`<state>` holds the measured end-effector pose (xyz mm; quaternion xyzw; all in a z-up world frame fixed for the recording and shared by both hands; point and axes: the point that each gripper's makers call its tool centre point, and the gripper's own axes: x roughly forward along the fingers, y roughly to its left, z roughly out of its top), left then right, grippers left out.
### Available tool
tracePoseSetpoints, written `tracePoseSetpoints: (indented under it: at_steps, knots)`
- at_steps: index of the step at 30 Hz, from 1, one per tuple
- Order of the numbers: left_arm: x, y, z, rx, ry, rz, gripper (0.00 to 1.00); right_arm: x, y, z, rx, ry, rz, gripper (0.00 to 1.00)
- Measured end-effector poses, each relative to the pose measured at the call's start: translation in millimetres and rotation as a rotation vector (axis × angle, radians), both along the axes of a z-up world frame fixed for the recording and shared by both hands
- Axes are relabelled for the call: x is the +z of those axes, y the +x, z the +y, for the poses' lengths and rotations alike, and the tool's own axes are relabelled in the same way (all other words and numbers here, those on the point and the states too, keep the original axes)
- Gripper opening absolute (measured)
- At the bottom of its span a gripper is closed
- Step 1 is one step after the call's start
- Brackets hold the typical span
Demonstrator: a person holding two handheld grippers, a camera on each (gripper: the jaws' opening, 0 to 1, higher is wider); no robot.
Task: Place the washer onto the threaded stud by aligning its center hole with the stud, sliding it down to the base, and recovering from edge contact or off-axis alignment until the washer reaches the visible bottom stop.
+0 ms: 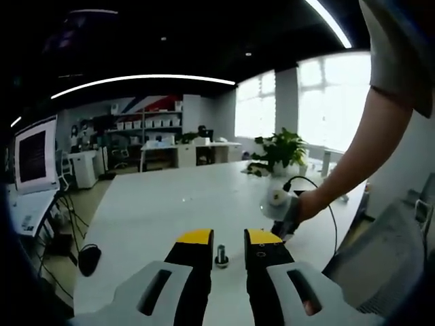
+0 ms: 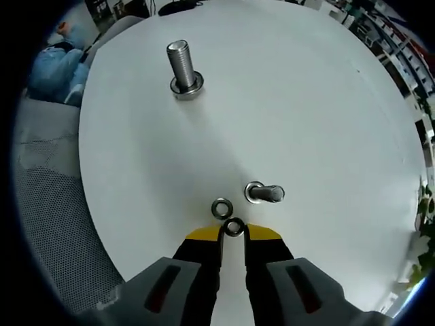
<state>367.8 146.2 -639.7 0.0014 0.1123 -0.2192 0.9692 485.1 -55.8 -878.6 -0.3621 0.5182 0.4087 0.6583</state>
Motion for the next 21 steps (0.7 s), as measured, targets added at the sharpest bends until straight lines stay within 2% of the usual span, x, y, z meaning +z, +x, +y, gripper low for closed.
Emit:
tracePoseSetpoints:
  at_steps: [11,18,21]
  knots:
    - [-0.7,-0.5,-1.5,-0.005,-0.003,0.005,0.16,1.3,1.3,-1.3,-0.055,0.025,-0.009,0.13]
    - [-1.1,0.0,-2.8,-0.012,-0.005,0.007,0.16,1.7,1.1,0.0,-0.039,0.015,-0.021,0.13]
    - [-1.1,0.0,-3.0,-0.013,-0.005,0.007,0.16,4.5,0.3,2.8,-0.055,0.035,-0.031,0.13]
